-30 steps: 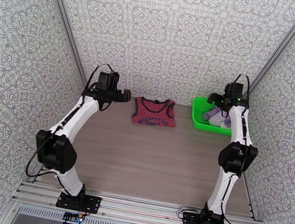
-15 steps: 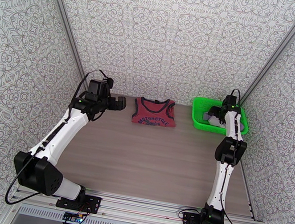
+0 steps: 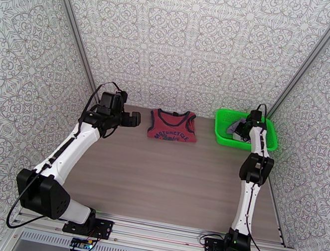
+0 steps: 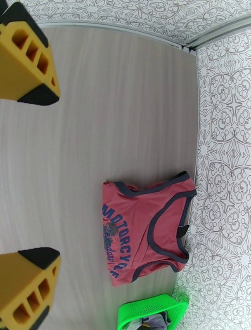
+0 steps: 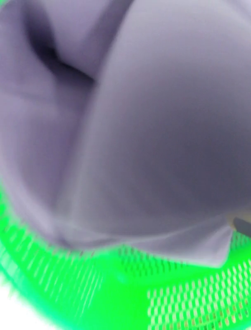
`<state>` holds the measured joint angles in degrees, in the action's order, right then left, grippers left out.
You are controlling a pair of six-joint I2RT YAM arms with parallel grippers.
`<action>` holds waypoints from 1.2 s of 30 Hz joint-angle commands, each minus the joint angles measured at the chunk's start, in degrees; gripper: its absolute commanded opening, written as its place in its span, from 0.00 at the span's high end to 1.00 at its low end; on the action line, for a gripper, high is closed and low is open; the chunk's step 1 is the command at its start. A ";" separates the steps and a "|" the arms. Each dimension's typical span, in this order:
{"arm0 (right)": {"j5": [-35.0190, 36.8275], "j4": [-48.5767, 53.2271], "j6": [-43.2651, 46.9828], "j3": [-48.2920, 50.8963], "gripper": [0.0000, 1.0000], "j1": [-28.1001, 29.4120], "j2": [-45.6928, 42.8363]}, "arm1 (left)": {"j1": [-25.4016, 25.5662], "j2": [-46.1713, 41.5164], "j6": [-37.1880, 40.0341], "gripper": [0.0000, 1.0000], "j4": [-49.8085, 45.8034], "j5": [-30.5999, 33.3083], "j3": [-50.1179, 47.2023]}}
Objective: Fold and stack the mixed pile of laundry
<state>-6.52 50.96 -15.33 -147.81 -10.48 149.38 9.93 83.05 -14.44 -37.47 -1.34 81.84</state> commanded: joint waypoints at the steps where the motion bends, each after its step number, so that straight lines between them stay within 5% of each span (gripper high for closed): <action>1: -4.61 -5.48 -2.13 2.57 1.00 0.83 -14.73 | 0.70 -2.29 0.00 0.25 0.20 -0.46 1.54; 7: -5.18 -11.29 -1.73 11.30 1.00 4.57 -32.07 | 1.32 -5.79 -1.10 0.22 2.46 -1.84 0.54; 13: -7.13 -14.63 -1.09 17.48 1.00 8.55 -46.90 | 1.59 -11.75 -1.01 0.02 2.89 -3.25 -1.63; 23: -26.29 -13.83 -6.03 25.53 1.00 15.27 -59.03 | 1.06 -18.05 -0.44 0.01 -3.31 -5.87 -2.93; 30: -24.88 -21.47 -8.94 44.52 1.00 25.97 -65.70 | 0.89 -20.48 -1.16 0.00 -7.37 -5.33 -5.19; 36: -16.53 -29.40 -14.23 61.60 1.00 34.29 -69.06 | 1.48 -21.72 -1.86 0.00 -11.11 -7.96 -6.76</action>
<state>-27.94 28.93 -25.39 -91.33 21.08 83.37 11.05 62.52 -15.38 -44.97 -6.92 76.14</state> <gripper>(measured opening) 0.057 0.994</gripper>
